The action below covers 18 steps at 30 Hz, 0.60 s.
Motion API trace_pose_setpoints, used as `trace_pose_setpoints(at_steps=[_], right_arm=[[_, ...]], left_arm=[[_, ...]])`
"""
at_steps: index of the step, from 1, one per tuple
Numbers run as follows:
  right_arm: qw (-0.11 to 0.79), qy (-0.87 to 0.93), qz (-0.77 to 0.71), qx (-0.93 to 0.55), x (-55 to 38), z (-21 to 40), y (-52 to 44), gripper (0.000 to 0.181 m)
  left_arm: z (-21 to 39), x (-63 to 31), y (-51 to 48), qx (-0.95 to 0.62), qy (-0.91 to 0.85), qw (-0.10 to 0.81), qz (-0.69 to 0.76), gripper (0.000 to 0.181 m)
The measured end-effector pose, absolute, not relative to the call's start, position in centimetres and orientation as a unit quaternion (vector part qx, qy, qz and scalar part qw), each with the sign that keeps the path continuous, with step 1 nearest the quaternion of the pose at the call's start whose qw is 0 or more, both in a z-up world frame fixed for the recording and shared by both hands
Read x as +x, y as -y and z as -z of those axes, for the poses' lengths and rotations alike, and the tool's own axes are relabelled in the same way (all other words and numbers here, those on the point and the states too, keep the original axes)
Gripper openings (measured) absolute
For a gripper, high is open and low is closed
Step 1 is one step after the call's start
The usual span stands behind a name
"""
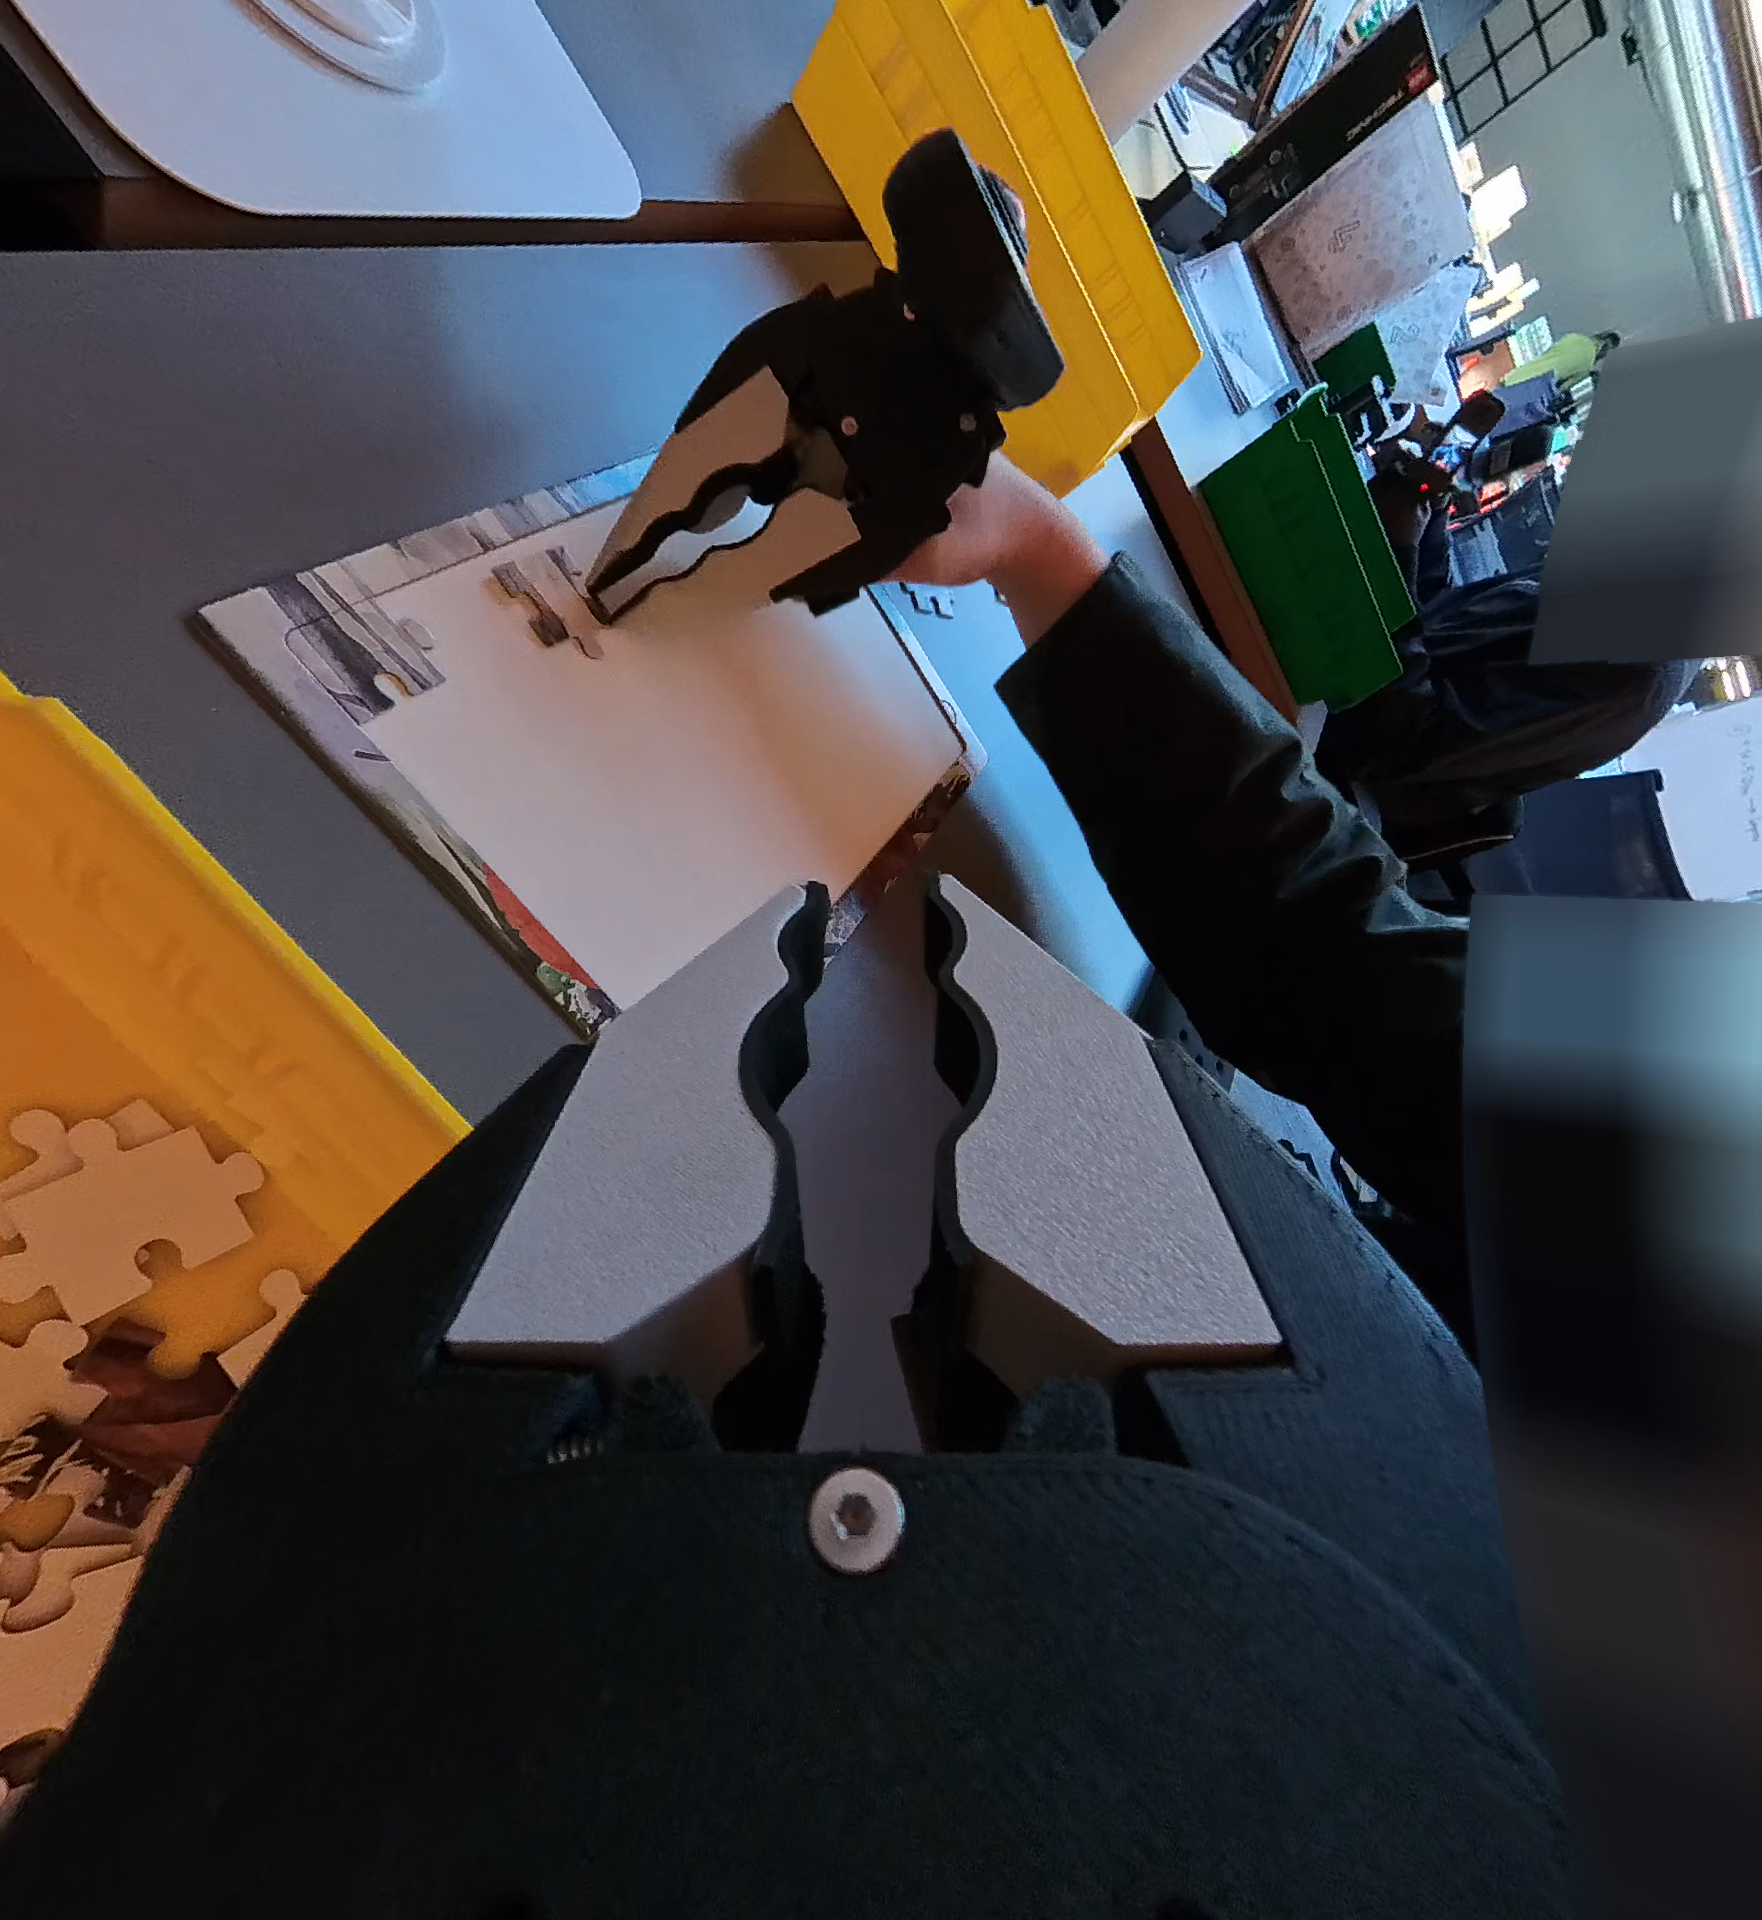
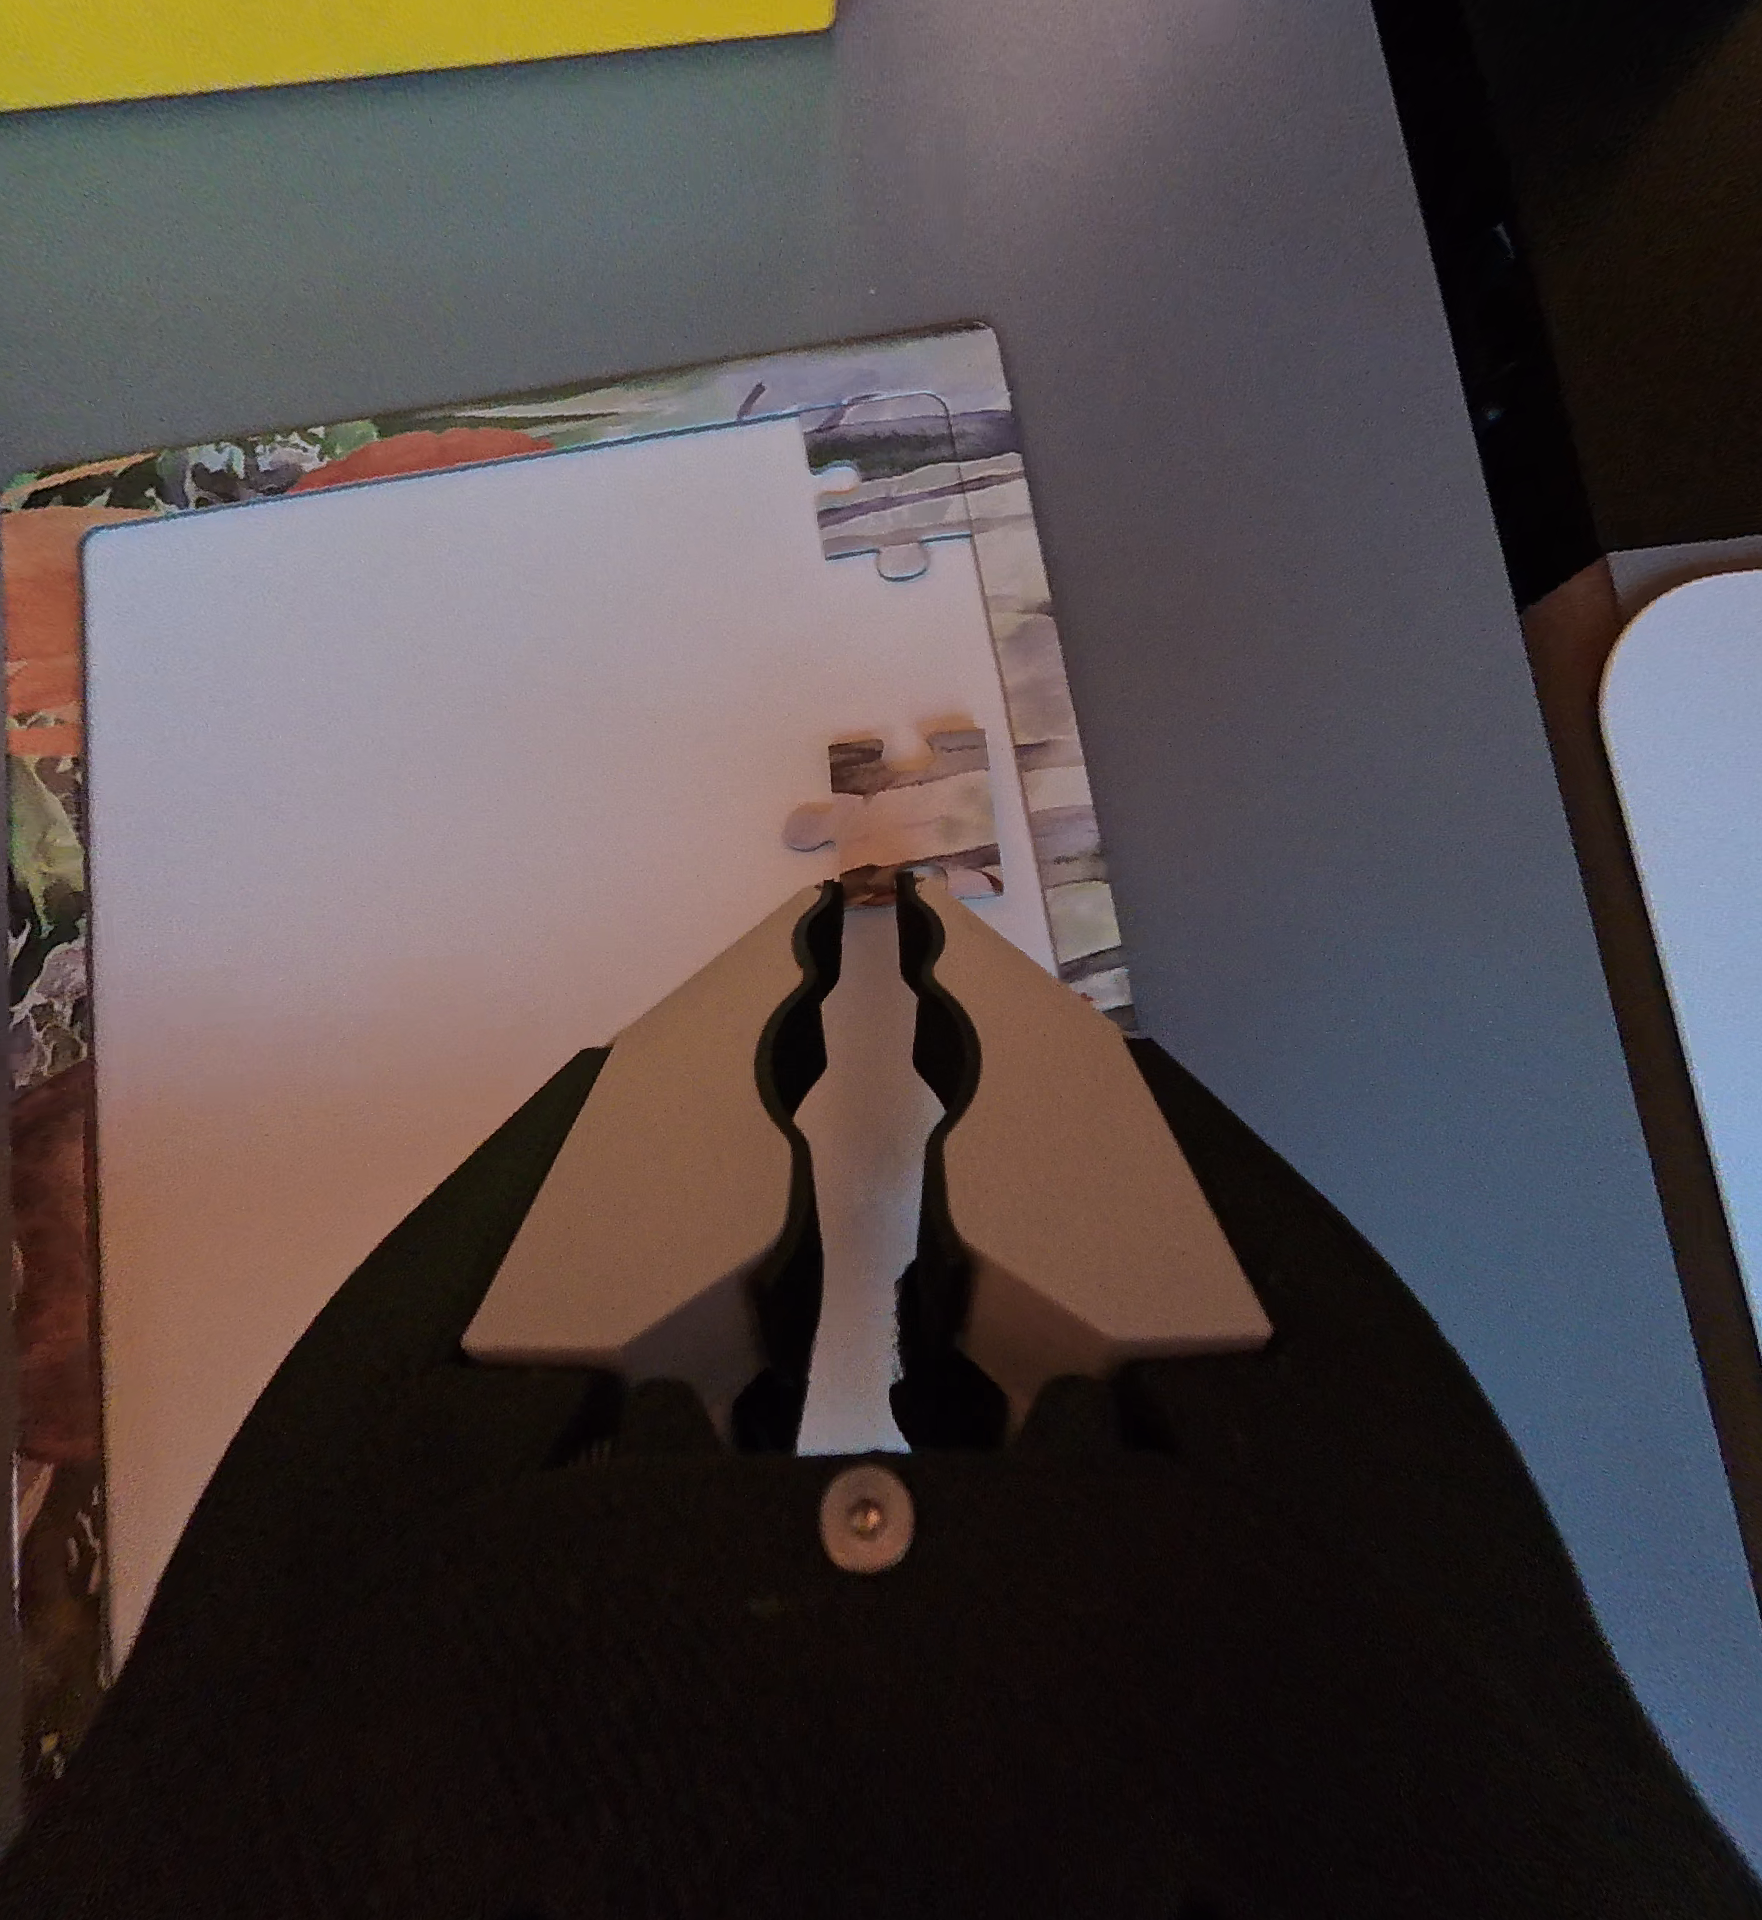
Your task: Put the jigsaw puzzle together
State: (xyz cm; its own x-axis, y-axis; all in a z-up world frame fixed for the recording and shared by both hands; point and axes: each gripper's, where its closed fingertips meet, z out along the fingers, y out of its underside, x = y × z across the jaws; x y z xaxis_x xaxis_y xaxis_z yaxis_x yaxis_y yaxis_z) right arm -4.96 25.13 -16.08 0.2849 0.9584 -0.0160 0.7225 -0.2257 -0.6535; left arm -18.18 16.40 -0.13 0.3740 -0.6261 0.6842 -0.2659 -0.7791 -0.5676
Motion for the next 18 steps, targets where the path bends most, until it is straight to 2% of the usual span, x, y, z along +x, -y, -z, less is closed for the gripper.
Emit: trace_pose_setpoints(at_steps=[9,12,18], right_arm=[[0.250,0.566,-0.212,-0.756,-4.6,16.2,-25.7,0.011],[0.267,0.568,-0.199,-0.753,-4.5,15.8,-26.1,0.020],[0.300,0.566,-0.205,-0.740,-4.5,14.9,-25.7,0.022]], left_arm=[[0.1,-18.6,-16.7,-0.807,-0.268,0.188,0.491,0.016],[0.2,-18.6,-16.7,-0.808,-0.268,0.186,0.490,0.016],[0.4,-18.5,-16.7,-0.810,-0.268,0.183,0.488,0.016]])
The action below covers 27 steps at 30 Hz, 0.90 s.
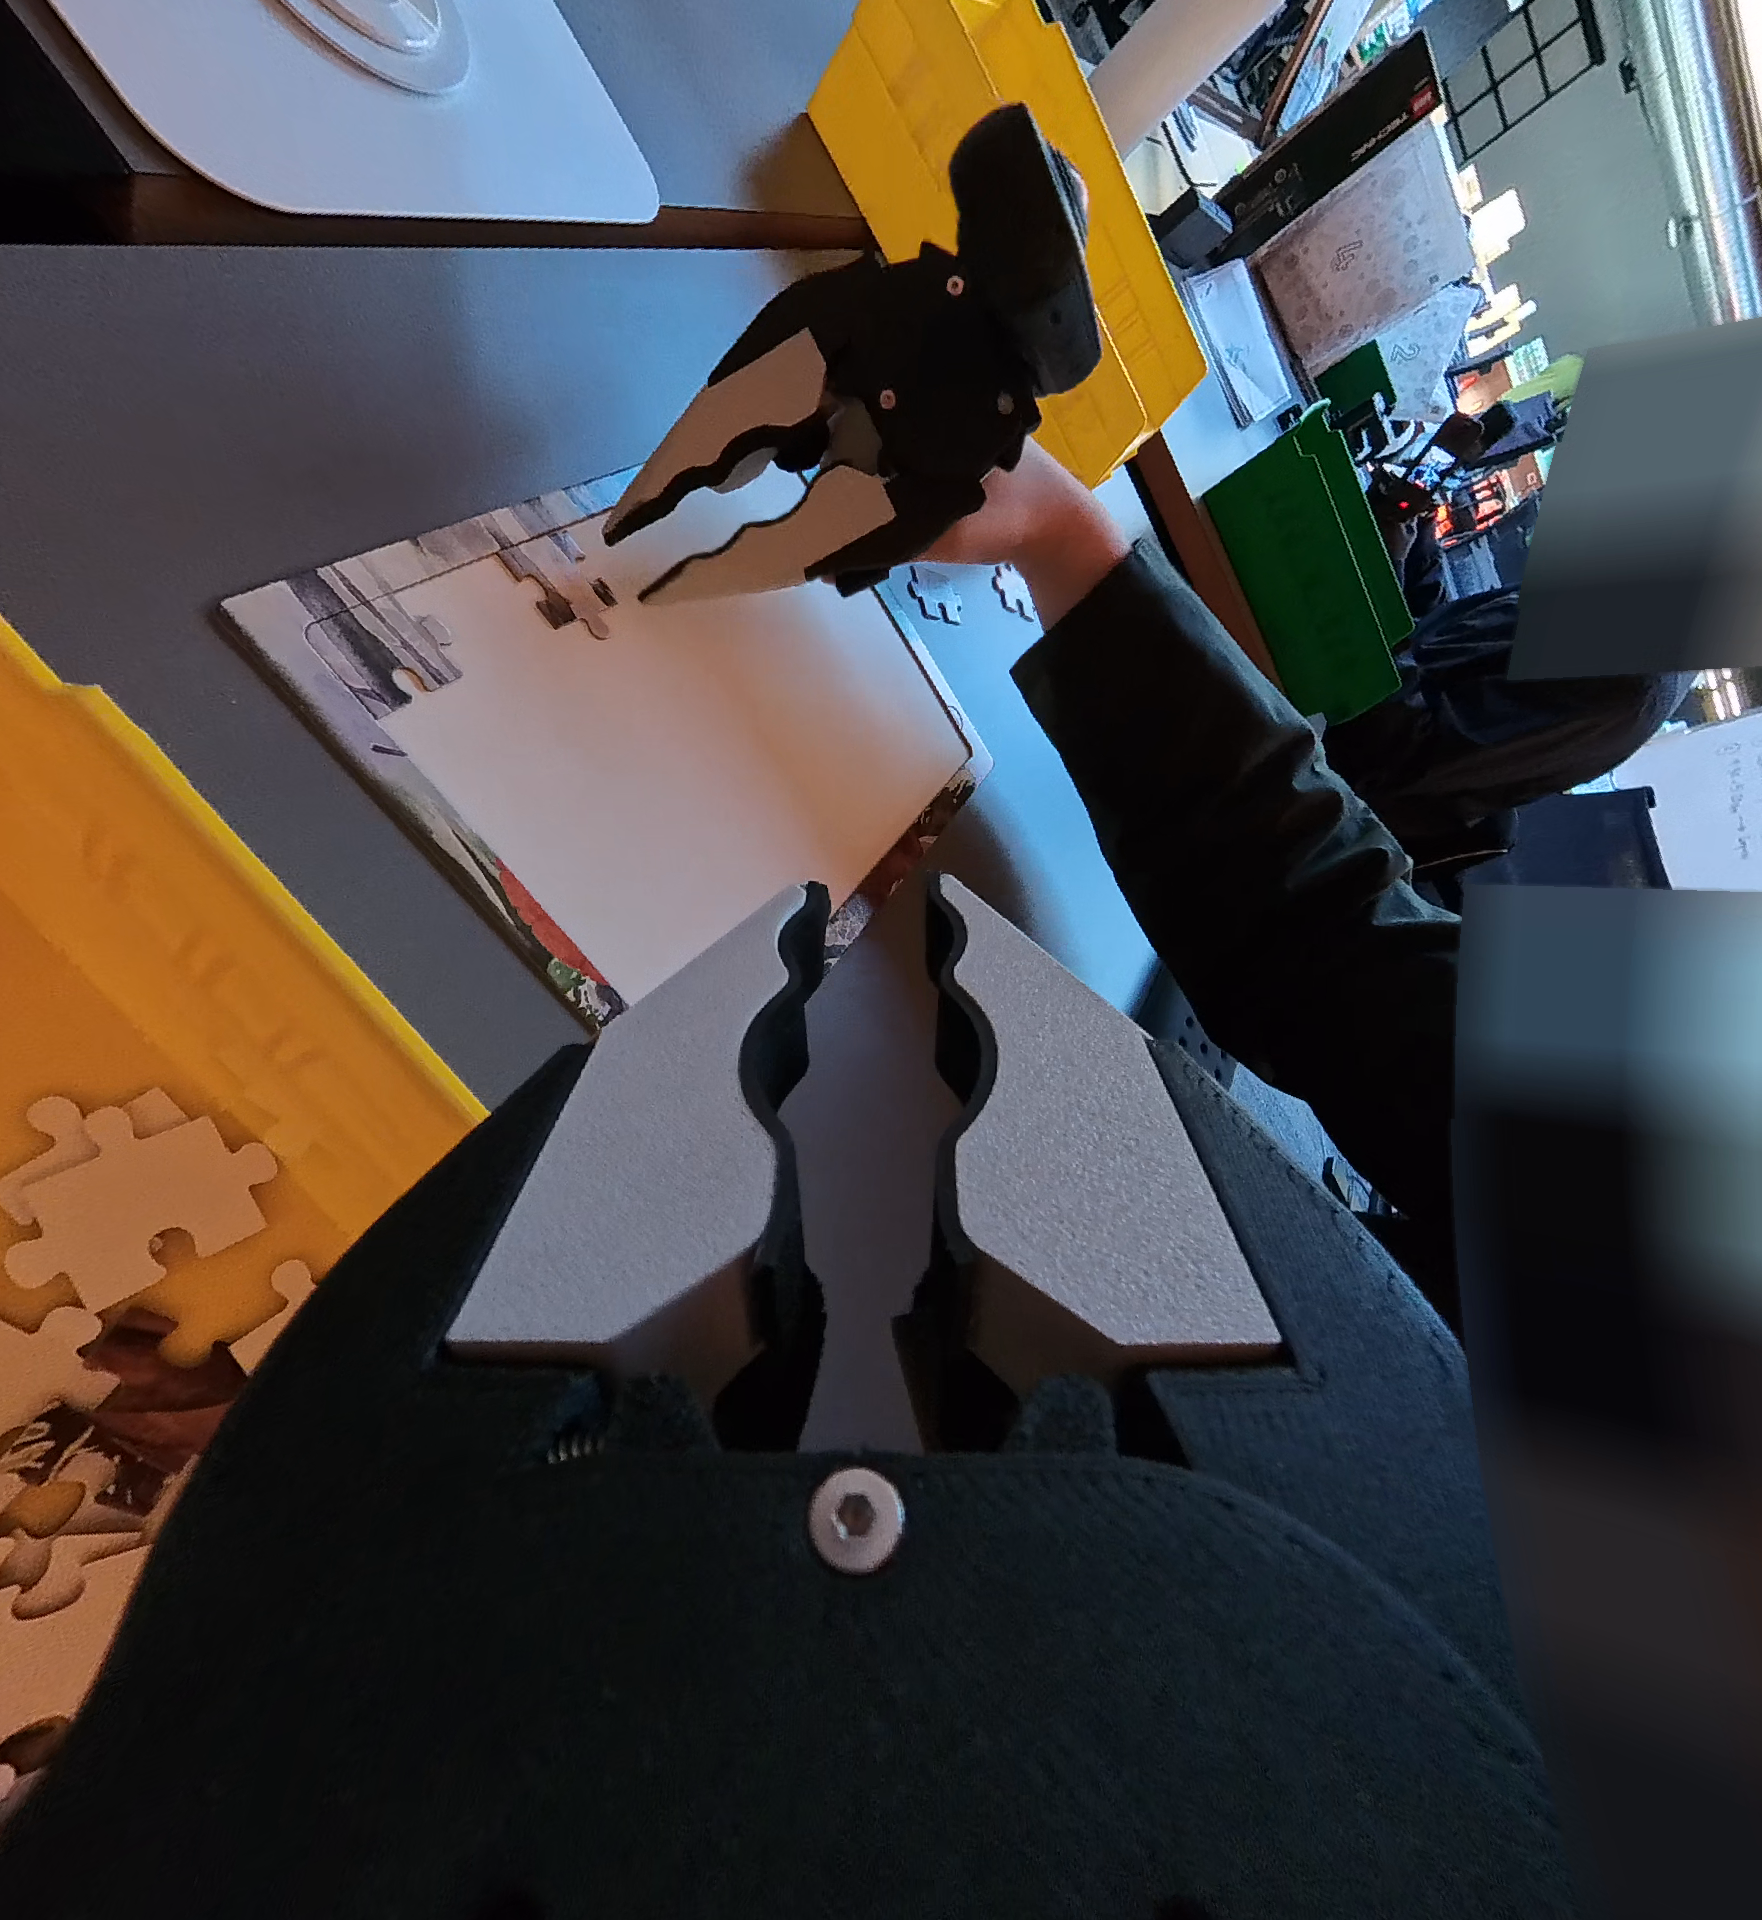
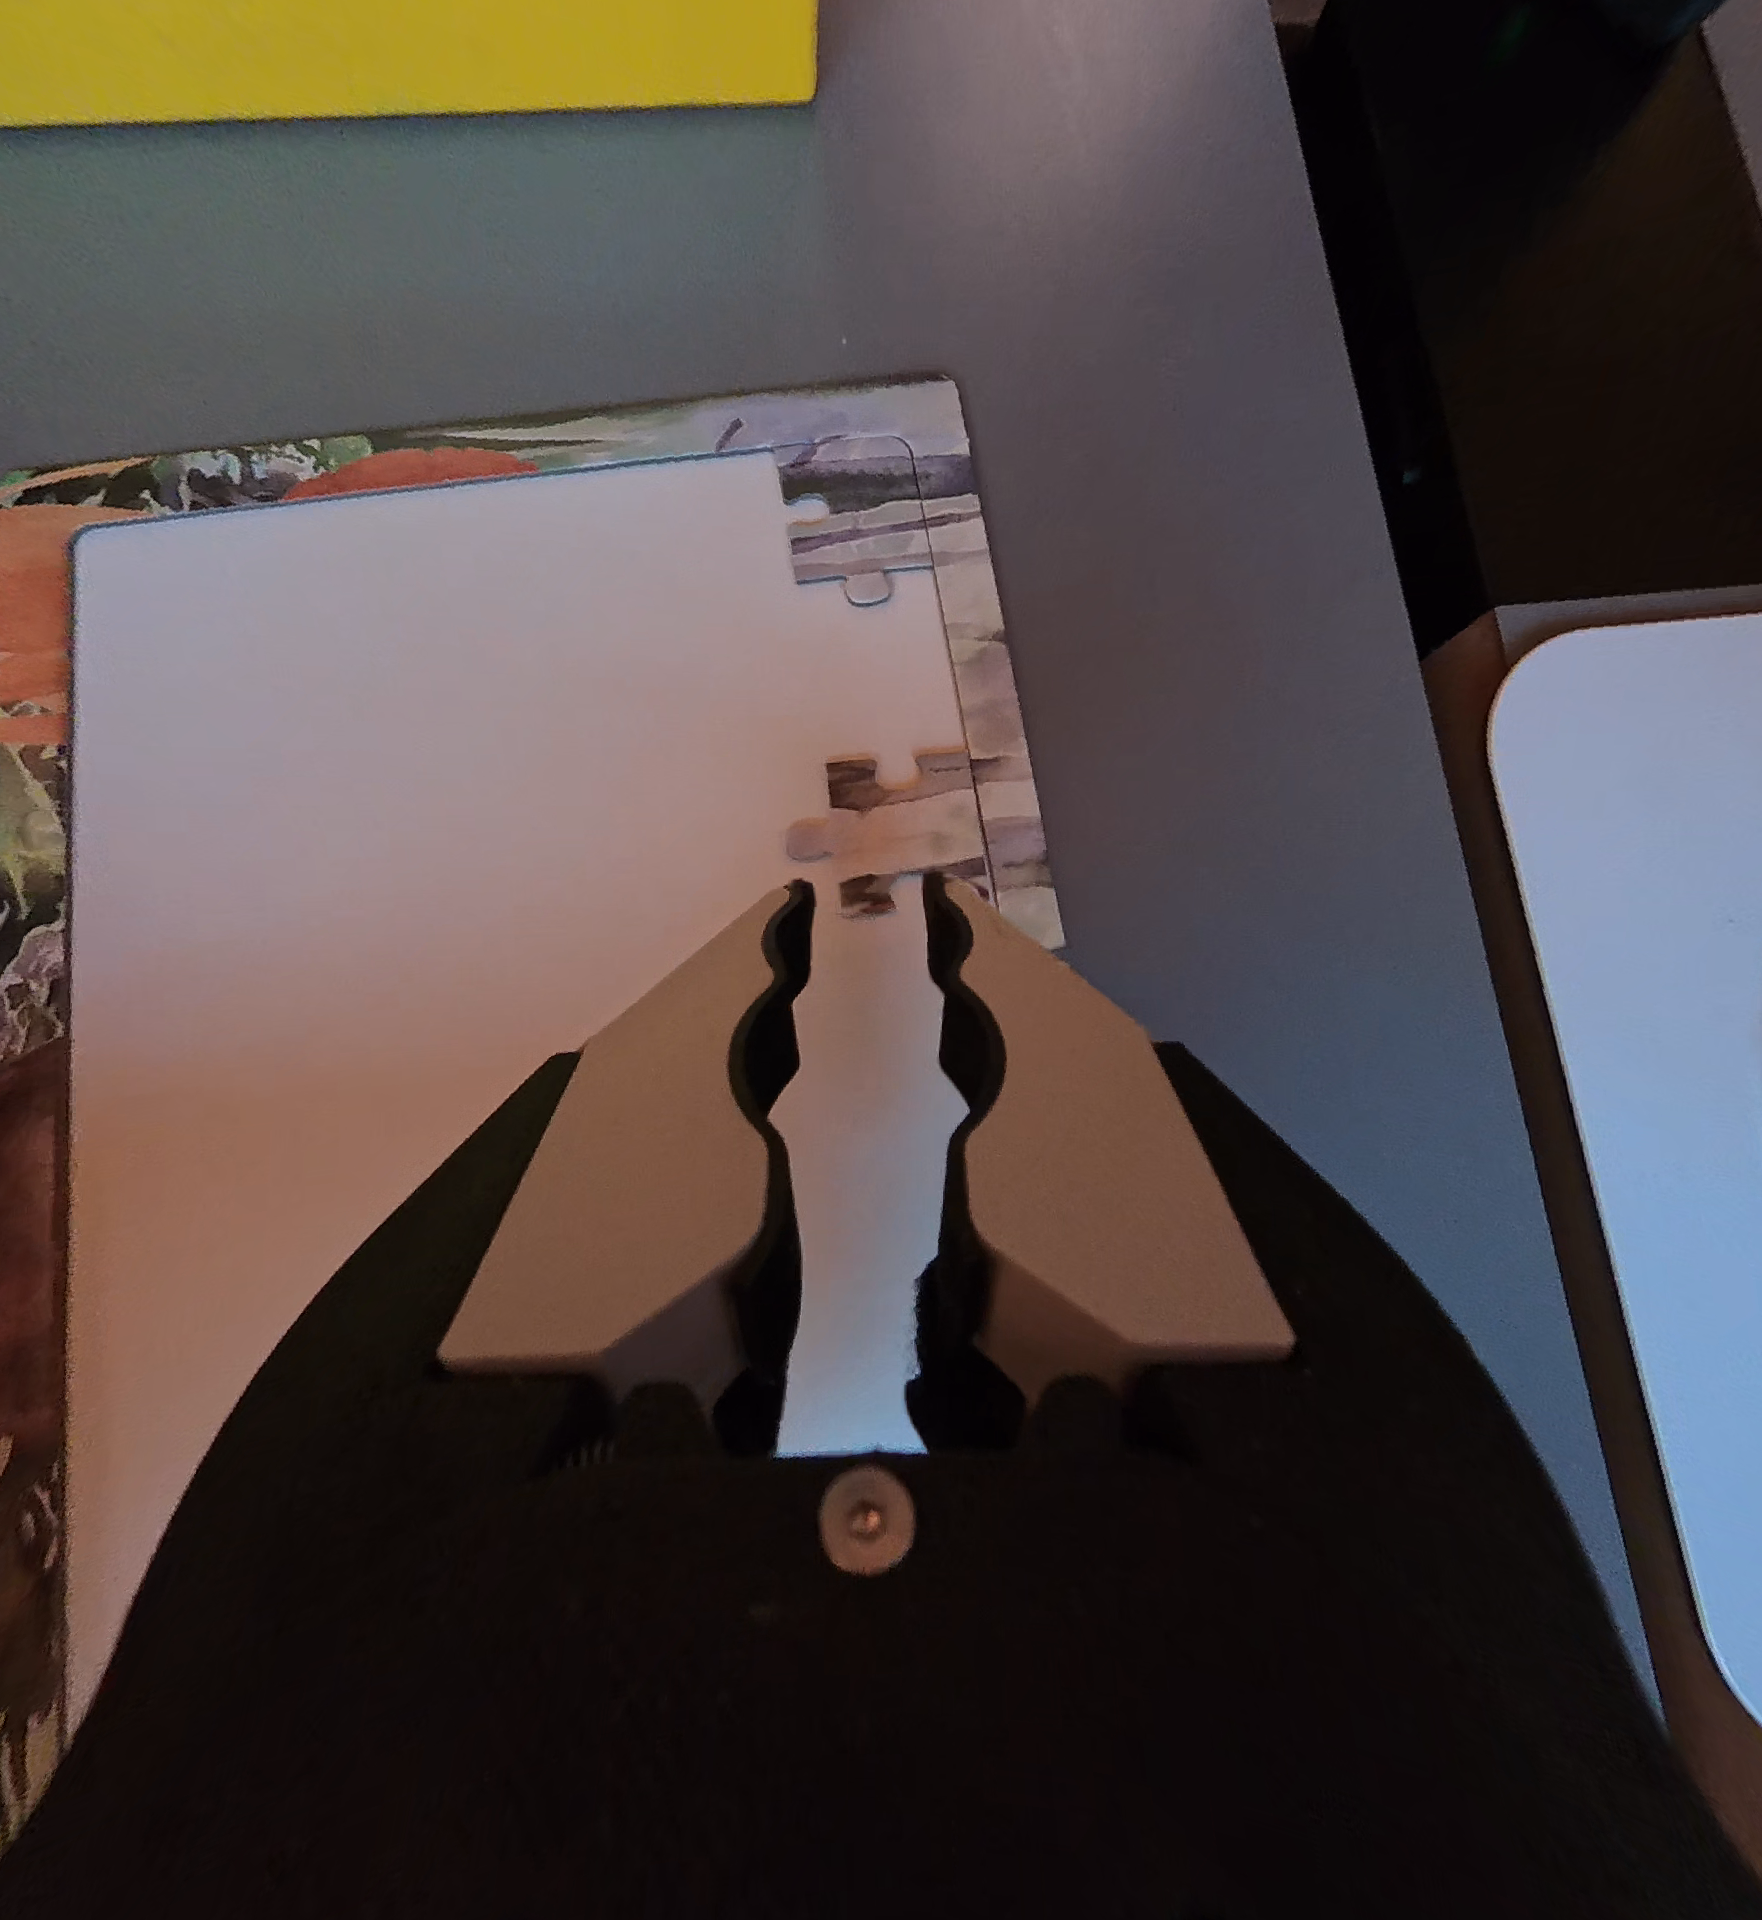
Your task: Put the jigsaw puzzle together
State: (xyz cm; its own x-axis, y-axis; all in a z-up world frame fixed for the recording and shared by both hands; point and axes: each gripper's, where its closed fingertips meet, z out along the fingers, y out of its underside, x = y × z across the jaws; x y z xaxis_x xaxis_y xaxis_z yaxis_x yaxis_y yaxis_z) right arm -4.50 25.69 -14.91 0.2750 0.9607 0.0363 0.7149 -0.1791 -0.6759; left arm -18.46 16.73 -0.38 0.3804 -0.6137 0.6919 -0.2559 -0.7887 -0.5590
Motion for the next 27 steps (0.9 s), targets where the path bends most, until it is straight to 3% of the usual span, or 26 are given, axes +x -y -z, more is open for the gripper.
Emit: trace_pose_setpoints(at_steps=[18,27], right_arm=[[0.318,0.564,-0.210,-0.733,-6.2,14.6,-26.8,0.028],[0.293,0.558,-0.220,-0.745,-8.7,15.7,-26.7,0.022]], left_arm=[[0.9,-18.3,-16.9,-0.815,-0.266,0.177,0.484,0.017],[1.0,-18.2,-16.8,-0.815,-0.267,0.174,0.484,0.017]])
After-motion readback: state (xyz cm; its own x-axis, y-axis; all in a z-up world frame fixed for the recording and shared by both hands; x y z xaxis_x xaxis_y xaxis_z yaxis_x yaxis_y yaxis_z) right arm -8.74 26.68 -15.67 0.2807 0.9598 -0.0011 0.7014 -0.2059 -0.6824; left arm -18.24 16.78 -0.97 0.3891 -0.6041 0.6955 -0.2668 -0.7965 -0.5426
